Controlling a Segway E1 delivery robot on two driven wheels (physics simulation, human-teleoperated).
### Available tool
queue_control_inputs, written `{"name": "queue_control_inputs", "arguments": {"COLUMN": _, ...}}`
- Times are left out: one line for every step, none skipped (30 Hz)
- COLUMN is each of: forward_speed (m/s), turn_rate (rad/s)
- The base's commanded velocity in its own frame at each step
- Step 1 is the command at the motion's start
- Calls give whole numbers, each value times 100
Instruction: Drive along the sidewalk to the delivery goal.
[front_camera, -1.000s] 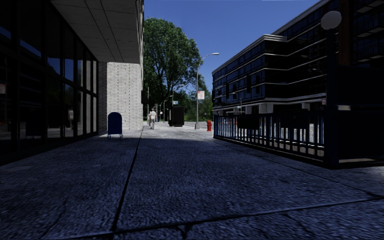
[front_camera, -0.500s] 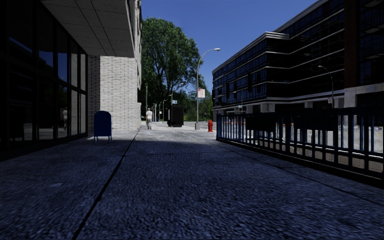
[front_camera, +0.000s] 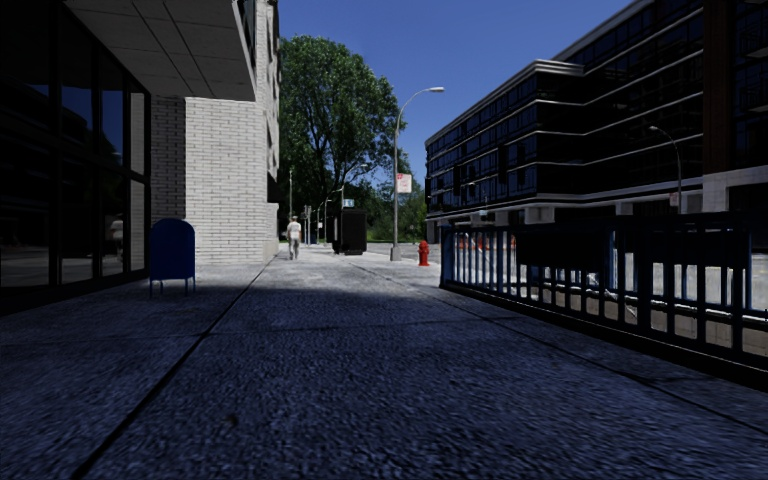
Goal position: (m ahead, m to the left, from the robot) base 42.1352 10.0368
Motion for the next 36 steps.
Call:
{"name": "queue_control_inputs", "arguments": {"forward_speed": 200, "turn_rate": 0}}
{"name": "queue_control_inputs", "arguments": {"forward_speed": 200, "turn_rate": 0}}
{"name": "queue_control_inputs", "arguments": {"forward_speed": 200, "turn_rate": 0}}
{"name": "queue_control_inputs", "arguments": {"forward_speed": 200, "turn_rate": 0}}
{"name": "queue_control_inputs", "arguments": {"forward_speed": 200, "turn_rate": 0}}
{"name": "queue_control_inputs", "arguments": {"forward_speed": 200, "turn_rate": 0}}
{"name": "queue_control_inputs", "arguments": {"forward_speed": 200, "turn_rate": 0}}
{"name": "queue_control_inputs", "arguments": {"forward_speed": 200, "turn_rate": 0}}
{"name": "queue_control_inputs", "arguments": {"forward_speed": 200, "turn_rate": 0}}
{"name": "queue_control_inputs", "arguments": {"forward_speed": 200, "turn_rate": 0}}
{"name": "queue_control_inputs", "arguments": {"forward_speed": 200, "turn_rate": 0}}
{"name": "queue_control_inputs", "arguments": {"forward_speed": 200, "turn_rate": 0}}
{"name": "queue_control_inputs", "arguments": {"forward_speed": 200, "turn_rate": 0}}
{"name": "queue_control_inputs", "arguments": {"forward_speed": 200, "turn_rate": 0}}
{"name": "queue_control_inputs", "arguments": {"forward_speed": 200, "turn_rate": 0}}
{"name": "queue_control_inputs", "arguments": {"forward_speed": 200, "turn_rate": 0}}
{"name": "queue_control_inputs", "arguments": {"forward_speed": 200, "turn_rate": 0}}
{"name": "queue_control_inputs", "arguments": {"forward_speed": 200, "turn_rate": 0}}
{"name": "queue_control_inputs", "arguments": {"forward_speed": 200, "turn_rate": 0}}
{"name": "queue_control_inputs", "arguments": {"forward_speed": 200, "turn_rate": 0}}
{"name": "queue_control_inputs", "arguments": {"forward_speed": 200, "turn_rate": 0}}
{"name": "queue_control_inputs", "arguments": {"forward_speed": 200, "turn_rate": 0}}
{"name": "queue_control_inputs", "arguments": {"forward_speed": 200, "turn_rate": 0}}
{"name": "queue_control_inputs", "arguments": {"forward_speed": 200, "turn_rate": 0}}
{"name": "queue_control_inputs", "arguments": {"forward_speed": 200, "turn_rate": 0}}
{"name": "queue_control_inputs", "arguments": {"forward_speed": 200, "turn_rate": 0}}
{"name": "queue_control_inputs", "arguments": {"forward_speed": 200, "turn_rate": 7}}
{"name": "queue_control_inputs", "arguments": {"forward_speed": 200, "turn_rate": 24}}
{"name": "queue_control_inputs", "arguments": {"forward_speed": 200, "turn_rate": 47}}
{"name": "queue_control_inputs", "arguments": {"forward_speed": 200, "turn_rate": 70}}
{"name": "queue_control_inputs", "arguments": {"forward_speed": 200, "turn_rate": 81}}
{"name": "queue_control_inputs", "arguments": {"forward_speed": 200, "turn_rate": 81}}
{"name": "queue_control_inputs", "arguments": {"forward_speed": 200, "turn_rate": 84}}
{"name": "queue_control_inputs", "arguments": {"forward_speed": 200, "turn_rate": 84}}
{"name": "queue_control_inputs", "arguments": {"forward_speed": 200, "turn_rate": 71}}
{"name": "queue_control_inputs", "arguments": {"forward_speed": 200, "turn_rate": 23}}
